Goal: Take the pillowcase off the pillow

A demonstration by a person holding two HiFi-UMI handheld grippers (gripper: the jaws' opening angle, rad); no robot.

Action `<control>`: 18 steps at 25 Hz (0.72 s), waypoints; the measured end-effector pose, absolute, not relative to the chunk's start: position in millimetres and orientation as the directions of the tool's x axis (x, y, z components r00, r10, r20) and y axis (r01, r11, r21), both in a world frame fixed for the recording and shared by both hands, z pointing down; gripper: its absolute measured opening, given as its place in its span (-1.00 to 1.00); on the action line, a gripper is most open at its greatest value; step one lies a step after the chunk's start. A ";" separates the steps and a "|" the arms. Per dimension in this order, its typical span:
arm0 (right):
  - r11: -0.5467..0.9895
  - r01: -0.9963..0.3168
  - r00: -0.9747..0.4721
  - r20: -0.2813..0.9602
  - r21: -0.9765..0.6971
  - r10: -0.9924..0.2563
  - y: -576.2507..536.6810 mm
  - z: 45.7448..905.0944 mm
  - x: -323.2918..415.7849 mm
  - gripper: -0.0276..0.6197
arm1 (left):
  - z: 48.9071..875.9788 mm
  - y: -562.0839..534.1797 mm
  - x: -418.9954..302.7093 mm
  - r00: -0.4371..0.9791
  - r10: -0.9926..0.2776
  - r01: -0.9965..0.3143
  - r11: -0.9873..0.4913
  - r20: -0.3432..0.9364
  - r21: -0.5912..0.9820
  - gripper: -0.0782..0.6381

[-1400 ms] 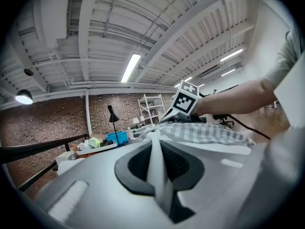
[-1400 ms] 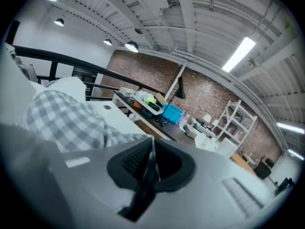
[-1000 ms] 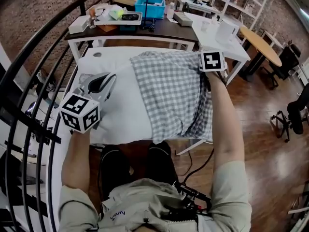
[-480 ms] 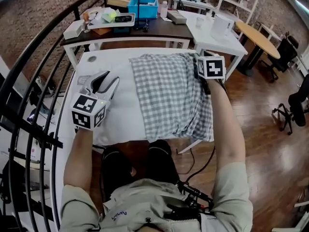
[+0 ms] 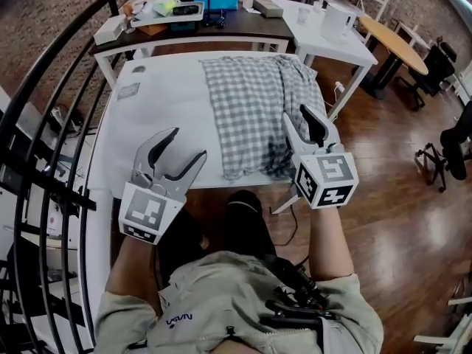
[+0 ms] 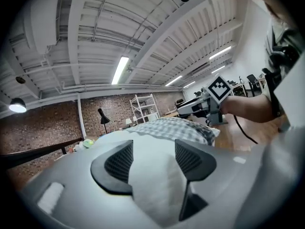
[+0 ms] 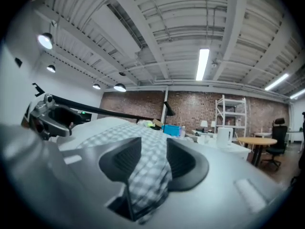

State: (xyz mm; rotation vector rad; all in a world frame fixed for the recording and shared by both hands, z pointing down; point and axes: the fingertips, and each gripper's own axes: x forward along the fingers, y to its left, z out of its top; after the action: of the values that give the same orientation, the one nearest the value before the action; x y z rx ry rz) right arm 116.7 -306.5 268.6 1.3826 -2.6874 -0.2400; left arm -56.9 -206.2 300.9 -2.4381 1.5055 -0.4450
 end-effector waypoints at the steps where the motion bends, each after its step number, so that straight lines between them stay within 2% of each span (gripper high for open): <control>1: 0.577 -0.789 -0.584 0.035 0.209 -0.811 -292.2 276.2 112.5 -0.40 | 308.6 -203.4 -56.1 0.413 -0.899 -0.826 -0.438 0.147 -0.356 -0.06; 4: 0.611 -0.754 -0.602 0.116 0.242 -0.790 -258.0 312.4 101.7 -0.33 | 332.5 -201.5 -52.7 0.396 -0.897 -0.819 -0.443 0.198 -0.365 0.04; 8: 0.630 -0.731 -0.588 0.229 0.262 -0.776 -249.5 368.0 84.4 -0.29 | 349.5 -214.1 -55.2 0.345 -0.915 -0.836 -0.401 0.209 -0.376 0.03; 10: 0.602 -0.739 -0.560 0.221 0.303 -0.799 -254.6 372.2 79.7 -0.35 | 353.0 -219.8 -57.2 0.329 -0.924 -0.843 -0.380 0.193 -0.381 -0.11; 11: 0.582 -0.744 -0.543 0.209 0.330 -0.813 -255.9 369.1 80.4 -0.45 | 352.4 -220.3 -58.2 0.329 -0.928 -0.848 -0.373 0.177 -0.377 -0.20; 13: 0.528 -0.757 -0.500 0.179 0.386 -0.848 -257.7 359.2 89.6 -0.84 | 343.0 -216.9 -64.7 0.322 -0.937 -0.866 -0.349 0.134 -0.358 -0.44; 15: 0.477 -0.774 -0.457 0.153 0.416 -0.876 -263.7 348.7 107.1 -0.88 | 326.3 -212.8 -74.5 0.315 -0.945 -0.881 -0.326 0.089 -0.344 -0.62; 18: 0.406 -0.797 -0.395 0.123 0.447 -0.910 -276.0 331.3 140.8 -0.88 | 302.0 -210.9 -87.6 0.323 -0.945 -0.897 -0.320 0.041 -0.306 -0.71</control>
State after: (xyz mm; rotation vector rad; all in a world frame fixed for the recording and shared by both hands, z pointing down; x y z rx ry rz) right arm 140.8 -276.0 331.3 1.4740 -2.3203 -0.4529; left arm -87.6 -210.9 302.0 -2.3612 1.6769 -0.3121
